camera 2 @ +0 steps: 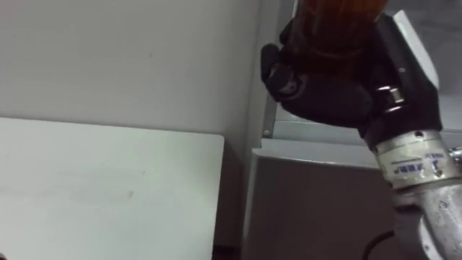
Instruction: Put the bottle in the upper fridge
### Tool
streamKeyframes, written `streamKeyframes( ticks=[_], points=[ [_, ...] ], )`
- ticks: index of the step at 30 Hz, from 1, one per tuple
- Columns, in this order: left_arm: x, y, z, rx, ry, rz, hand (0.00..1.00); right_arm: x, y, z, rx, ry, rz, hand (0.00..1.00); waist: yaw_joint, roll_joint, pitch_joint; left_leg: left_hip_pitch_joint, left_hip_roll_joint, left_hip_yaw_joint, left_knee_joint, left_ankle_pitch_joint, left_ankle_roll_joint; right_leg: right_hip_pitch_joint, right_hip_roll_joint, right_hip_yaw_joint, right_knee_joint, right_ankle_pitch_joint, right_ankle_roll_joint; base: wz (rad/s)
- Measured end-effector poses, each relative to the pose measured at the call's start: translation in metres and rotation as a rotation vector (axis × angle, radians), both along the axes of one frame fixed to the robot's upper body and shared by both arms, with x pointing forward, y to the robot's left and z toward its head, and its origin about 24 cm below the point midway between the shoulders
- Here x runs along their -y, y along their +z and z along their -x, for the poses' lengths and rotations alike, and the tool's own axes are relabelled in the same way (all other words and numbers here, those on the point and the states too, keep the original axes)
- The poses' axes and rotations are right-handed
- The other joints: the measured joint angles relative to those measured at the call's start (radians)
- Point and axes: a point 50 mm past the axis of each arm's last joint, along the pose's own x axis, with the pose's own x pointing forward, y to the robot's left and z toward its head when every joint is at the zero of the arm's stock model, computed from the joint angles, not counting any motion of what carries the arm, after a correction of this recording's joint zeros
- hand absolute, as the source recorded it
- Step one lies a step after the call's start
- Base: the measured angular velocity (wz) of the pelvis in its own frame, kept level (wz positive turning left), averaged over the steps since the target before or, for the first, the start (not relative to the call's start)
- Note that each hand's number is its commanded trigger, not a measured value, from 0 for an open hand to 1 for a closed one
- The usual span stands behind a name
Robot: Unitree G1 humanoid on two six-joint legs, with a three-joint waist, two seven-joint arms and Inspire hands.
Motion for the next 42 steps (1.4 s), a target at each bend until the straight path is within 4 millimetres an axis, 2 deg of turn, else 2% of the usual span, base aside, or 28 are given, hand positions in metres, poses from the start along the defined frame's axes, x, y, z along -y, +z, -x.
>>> streamKeyframes(
  ticks=[5,10,17,21,27,31,34,42],
  points=[
    [-0.001,0.000,0.006,-0.011,0.020,-0.002,0.00,0.018,-0.005,0.006,-0.011,-0.074,-0.012,1.00,-0.008,0.000,-0.0011,0.001,0.008,0.006,0.019,-0.015,-0.002,0.003,0.004,0.001,0.001,0.001,-0.002,-0.09],
    [-0.001,0.000,0.012,-0.029,0.025,0.002,0.00,0.021,-0.002,0.007,-0.004,-0.094,0.004,1.00,-0.029,0.002,-0.0007,0.003,0.009,0.019,0.019,-0.015,-0.002,0.002,0.006,0.010,0.001,0.002,-0.002,-0.05],
    [-0.003,0.001,0.011,-0.023,0.016,0.000,0.00,0.024,0.002,0.008,0.000,-0.097,0.014,1.00,-0.033,-0.018,0.0068,0.008,0.011,0.026,0.017,-0.017,-0.003,0.000,0.007,0.026,0.000,0.002,-0.003,-0.05],
    [-0.004,0.002,0.011,-0.025,0.015,-0.010,0.00,0.024,0.001,0.008,-0.006,-0.077,-0.009,1.00,-0.031,-0.028,0.0015,0.008,0.011,0.026,0.017,-0.019,-0.003,0.000,0.007,0.026,0.000,0.002,-0.003,0.00],
    [-0.005,0.002,0.011,-0.029,0.017,-0.023,0.00,0.030,-0.003,0.003,-0.026,-0.108,-0.052,1.00,-0.022,-0.024,0.0036,0.008,0.011,0.026,0.017,-0.019,-0.003,-0.001,0.007,0.026,0.000,0.002,-0.002,0.00],
    [-0.005,0.002,0.012,-0.031,0.018,-0.026,0.00,0.035,-0.008,0.000,-0.047,-0.148,-0.063,1.00,-0.021,-0.024,0.0019,-0.001,0.011,0.025,0.018,-0.019,-0.003,-0.009,0.008,0.027,0.000,0.002,-0.003,0.00],
    [-0.005,0.002,0.015,-0.040,0.021,-0.024,0.00,0.041,-0.014,-0.006,-0.081,-0.176,-0.072,1.00,-0.020,-0.022,0.0005,-0.001,0.011,0.026,0.019,-0.019,-0.003,-0.016,0.008,0.028,0.000,0.002,-0.003,0.00],
    [-0.005,0.002,0.014,-0.035,0.020,-0.023,0.00,0.056,-0.033,-0.018,-0.179,-0.223,-0.130,1.00,0.001,-0.009,0.0044,-0.006,0.011,0.028,0.016,-0.019,-0.003,-0.022,0.009,0.032,0.001,0.002,-0.003,0.00]
  ],
)
